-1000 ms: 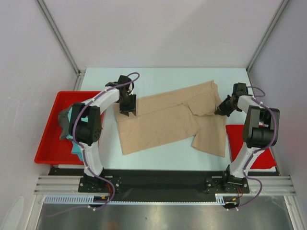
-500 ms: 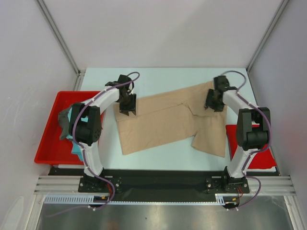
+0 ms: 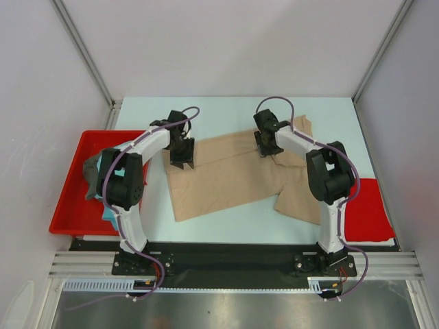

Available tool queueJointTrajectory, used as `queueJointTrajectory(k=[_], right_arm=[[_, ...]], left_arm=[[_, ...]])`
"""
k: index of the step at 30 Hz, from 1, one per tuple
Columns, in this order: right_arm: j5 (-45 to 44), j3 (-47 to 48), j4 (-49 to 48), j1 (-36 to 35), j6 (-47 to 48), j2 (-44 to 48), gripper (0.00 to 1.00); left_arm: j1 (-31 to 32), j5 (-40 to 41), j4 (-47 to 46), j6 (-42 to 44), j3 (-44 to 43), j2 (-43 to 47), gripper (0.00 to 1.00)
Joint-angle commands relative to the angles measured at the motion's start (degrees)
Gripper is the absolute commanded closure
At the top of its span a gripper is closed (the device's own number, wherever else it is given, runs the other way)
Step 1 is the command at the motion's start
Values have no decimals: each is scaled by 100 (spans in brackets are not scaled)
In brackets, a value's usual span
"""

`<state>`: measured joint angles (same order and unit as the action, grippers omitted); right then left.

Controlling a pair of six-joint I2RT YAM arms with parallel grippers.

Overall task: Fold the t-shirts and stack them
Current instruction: Fold the tshirt

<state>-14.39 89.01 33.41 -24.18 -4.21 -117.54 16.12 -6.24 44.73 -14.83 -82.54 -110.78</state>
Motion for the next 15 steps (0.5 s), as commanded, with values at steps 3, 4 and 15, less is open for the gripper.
queueJointTrajectory(k=[3,4,15], right_arm=[[-714,204,78,-51,148,-208,59],[-818,248,96,-51,140,-234,61],[-1092,380,140,28,122,-358,84]], left_arm=[[-3,-88,-114,182,124,470,50],[-21,-88,-114,191,116,470,50],[-127,-193,-105,200,168,487,50]])
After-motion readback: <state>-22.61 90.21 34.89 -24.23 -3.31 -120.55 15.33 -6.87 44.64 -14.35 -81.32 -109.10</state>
